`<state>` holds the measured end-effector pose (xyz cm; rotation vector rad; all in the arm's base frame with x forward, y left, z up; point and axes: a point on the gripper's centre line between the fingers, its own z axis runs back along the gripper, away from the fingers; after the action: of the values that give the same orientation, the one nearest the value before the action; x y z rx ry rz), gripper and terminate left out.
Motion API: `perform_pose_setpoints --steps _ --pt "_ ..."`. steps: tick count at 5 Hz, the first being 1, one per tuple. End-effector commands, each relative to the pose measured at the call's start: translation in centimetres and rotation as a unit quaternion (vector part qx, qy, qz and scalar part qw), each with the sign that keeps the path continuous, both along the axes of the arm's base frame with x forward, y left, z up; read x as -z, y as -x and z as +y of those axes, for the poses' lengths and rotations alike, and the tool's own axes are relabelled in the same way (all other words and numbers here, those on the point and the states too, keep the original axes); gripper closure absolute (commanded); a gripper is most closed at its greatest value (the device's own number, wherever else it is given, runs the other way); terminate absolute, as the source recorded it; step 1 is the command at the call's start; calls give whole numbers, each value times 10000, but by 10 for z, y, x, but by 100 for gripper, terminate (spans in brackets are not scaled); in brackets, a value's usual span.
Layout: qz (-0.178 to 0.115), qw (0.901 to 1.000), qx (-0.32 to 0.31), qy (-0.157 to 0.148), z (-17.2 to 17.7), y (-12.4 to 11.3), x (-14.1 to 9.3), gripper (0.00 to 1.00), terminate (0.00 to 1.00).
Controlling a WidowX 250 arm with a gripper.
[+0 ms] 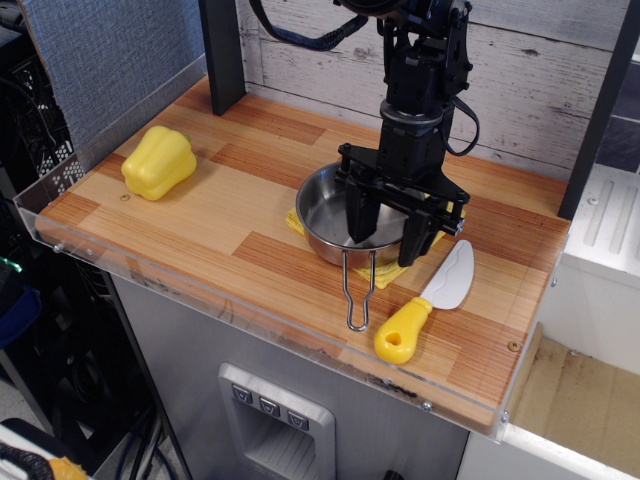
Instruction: Move pot to left of towel
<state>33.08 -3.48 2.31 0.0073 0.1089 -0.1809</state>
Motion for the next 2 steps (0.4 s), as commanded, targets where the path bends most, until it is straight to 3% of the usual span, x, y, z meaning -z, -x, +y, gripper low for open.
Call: perform_pose_setpoints --steps 1,2 --pt "-275 9996 50 -49 0 -2 -16 100 0" --pt "-315 9993 188 -32 -4 -1 -19 100 0"
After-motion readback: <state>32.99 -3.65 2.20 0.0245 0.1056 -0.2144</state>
